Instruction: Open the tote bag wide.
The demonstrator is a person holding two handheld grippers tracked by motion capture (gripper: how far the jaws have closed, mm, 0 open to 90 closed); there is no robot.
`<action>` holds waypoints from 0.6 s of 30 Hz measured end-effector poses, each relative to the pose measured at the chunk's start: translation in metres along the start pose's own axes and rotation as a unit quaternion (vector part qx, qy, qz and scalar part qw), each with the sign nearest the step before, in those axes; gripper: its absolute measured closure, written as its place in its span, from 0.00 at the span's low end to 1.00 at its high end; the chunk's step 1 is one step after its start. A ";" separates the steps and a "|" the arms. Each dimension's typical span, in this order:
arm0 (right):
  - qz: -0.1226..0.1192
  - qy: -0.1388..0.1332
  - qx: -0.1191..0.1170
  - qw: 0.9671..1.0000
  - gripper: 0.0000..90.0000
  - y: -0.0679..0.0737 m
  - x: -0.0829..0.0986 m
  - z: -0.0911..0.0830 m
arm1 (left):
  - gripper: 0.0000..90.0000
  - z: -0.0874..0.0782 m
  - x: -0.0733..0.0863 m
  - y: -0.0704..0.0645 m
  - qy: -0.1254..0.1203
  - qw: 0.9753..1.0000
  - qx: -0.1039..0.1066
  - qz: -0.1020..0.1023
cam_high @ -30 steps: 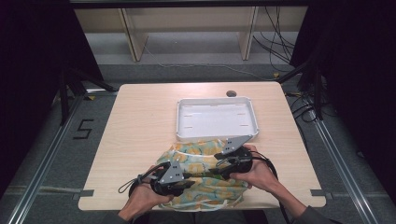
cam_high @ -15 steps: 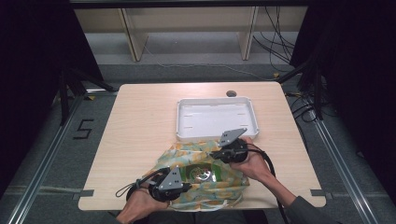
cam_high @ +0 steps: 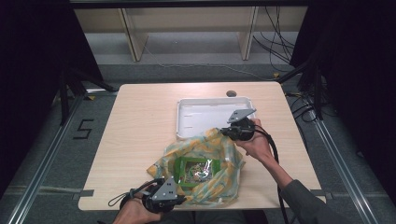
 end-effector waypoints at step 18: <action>0.021 -0.022 -0.033 0.999 0.68 0.009 -0.009 -0.028 | 0.67 -0.021 -0.041 0.012 -0.078 0.996 -0.031 -0.023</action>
Point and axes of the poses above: each handheld gripper's, and its own axes: z roughly forward along the jaws, x roughly out of its underside, y roughly to its left, the point moved 6 cm from there along z, roughly forward along the jaws, and after that the axes turned 4 degrees about y, right-handed, at the moved point
